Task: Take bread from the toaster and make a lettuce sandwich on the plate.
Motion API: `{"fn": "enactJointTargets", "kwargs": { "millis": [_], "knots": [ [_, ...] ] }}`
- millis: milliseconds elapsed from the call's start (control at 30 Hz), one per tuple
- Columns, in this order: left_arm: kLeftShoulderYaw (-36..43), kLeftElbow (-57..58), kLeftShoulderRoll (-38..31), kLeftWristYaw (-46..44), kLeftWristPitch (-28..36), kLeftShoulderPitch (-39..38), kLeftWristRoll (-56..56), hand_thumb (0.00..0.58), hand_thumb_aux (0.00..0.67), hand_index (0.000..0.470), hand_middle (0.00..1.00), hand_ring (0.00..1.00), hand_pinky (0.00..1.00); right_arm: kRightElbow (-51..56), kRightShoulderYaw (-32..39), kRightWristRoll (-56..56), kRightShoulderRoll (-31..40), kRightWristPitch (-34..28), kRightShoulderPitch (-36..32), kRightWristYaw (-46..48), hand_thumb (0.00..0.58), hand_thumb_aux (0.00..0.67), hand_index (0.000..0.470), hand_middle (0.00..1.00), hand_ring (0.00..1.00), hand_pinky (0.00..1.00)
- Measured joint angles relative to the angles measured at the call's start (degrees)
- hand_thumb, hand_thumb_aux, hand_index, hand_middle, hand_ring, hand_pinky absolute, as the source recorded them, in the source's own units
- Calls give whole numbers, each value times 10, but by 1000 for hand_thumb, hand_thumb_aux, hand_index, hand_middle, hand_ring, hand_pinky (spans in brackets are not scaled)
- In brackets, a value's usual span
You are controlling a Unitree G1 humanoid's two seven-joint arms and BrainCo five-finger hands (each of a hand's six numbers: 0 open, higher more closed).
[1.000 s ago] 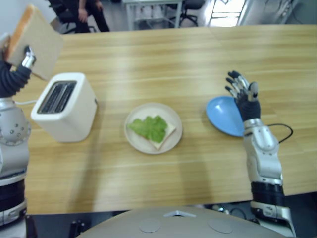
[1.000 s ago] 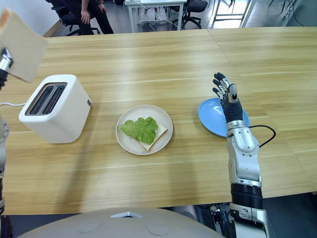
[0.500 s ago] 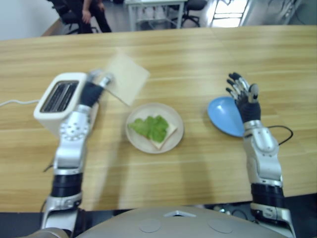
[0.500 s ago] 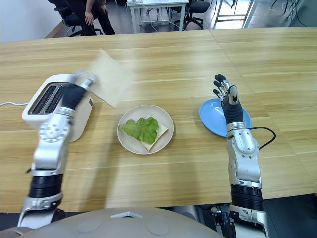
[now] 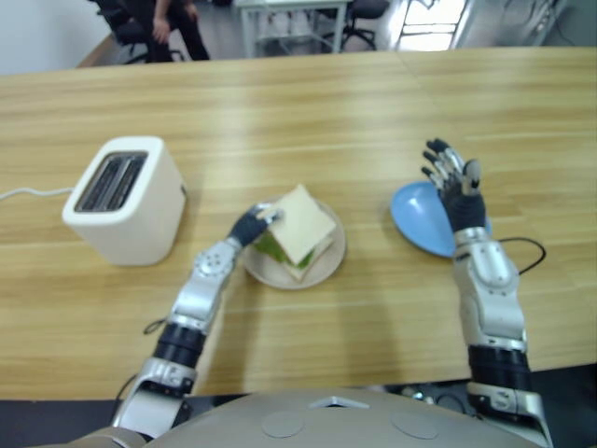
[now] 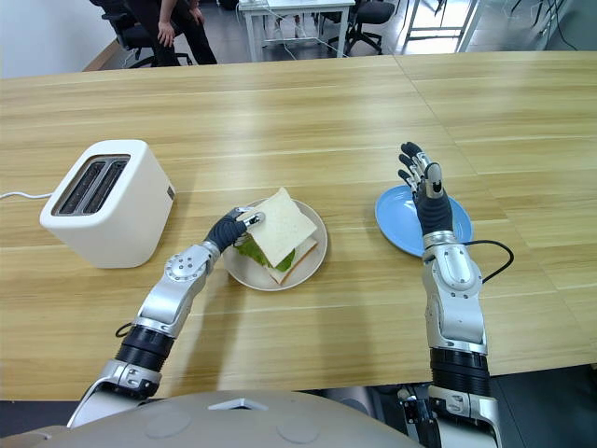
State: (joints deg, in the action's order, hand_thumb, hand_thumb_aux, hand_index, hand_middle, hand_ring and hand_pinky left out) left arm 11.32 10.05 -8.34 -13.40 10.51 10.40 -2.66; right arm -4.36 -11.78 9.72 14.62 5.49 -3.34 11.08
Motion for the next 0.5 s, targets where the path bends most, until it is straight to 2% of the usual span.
{"fn": "enactJointTargets", "kwargs": {
  "millis": [133, 300, 500],
  "knots": [
    [4, 14, -16, 19, -14, 1, -38, 580, 670, 460, 1000, 1000, 1000, 0, 16, -30, 1, 10, 0, -3, 0, 0, 0, 0, 0, 0],
    [15, 42, -25, 46, -33, 11, -84, 580, 670, 460, 1000, 1000, 1000, -7, 96, -126, 16, 54, 6, 2, 0, 0, 0, 0, 0, 0],
    [32, 46, -41, 66, -37, 14, -132, 580, 670, 460, 1000, 1000, 1000, 0, 244, -382, 99, 147, 8, -19, 0, 0, 0, 0, 0, 0]
  ]
}}
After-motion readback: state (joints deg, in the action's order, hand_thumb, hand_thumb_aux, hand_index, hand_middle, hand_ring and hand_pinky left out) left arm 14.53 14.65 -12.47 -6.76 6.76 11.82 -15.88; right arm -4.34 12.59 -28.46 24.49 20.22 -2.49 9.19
